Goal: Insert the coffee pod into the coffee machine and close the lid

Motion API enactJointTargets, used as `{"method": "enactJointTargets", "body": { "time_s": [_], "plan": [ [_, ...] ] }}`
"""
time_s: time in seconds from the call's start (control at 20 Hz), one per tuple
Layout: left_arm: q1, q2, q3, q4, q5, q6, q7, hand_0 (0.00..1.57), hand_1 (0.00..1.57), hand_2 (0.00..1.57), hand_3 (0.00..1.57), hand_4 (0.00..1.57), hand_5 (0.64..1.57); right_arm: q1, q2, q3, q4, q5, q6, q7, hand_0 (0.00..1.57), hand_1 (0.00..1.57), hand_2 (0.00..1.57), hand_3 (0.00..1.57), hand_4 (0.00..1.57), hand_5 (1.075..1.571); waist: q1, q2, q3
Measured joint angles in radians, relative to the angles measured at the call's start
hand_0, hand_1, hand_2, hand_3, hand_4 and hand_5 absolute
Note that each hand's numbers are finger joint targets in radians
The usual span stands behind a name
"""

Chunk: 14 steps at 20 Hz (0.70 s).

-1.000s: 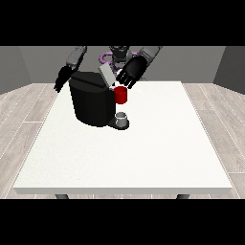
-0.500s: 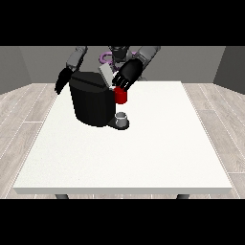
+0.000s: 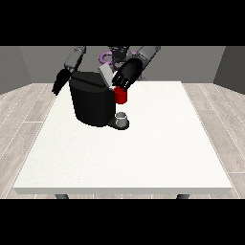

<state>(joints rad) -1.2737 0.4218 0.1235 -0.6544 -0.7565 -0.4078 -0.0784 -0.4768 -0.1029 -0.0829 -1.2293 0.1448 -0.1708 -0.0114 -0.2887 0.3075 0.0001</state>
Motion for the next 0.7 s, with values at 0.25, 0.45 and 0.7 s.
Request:
{"method": "enactJointTargets", "body": {
  "time_s": [0.25,0.45,0.7],
  "plan": [
    [-0.002,0.021,0.004,0.004,-0.009,0.025,-0.031,1.27,1.27,1.27,1.18,0.17,1.571,0.006,0.013,0.009,-0.013,0.003,-0.008,-0.006,0.0,0.0,0.0,0.0,0.0,1.571,-0.009,0.007,0.0],
    [-0.003,0.027,-0.018,0.002,-0.041,0.051,-0.04,1.21,1.21,1.22,1.1,0.0,1.571,-0.001,0.013,0.008,-0.009,0.009,-0.018,-0.011,0.0,0.0,0.0,0.0,0.0,1.571,-0.01,0.017,0.0001],
    [0.004,0.059,-0.043,0.01,-0.085,0.082,-0.076,1.17,1.17,1.17,1.02,0.0,1.571,0.009,0.033,0.03,-0.029,0.023,-0.031,-0.006,0.0,0.0,0.0,0.0,0.0,1.571,-0.025,0.032,0.0002]
  ]
}}
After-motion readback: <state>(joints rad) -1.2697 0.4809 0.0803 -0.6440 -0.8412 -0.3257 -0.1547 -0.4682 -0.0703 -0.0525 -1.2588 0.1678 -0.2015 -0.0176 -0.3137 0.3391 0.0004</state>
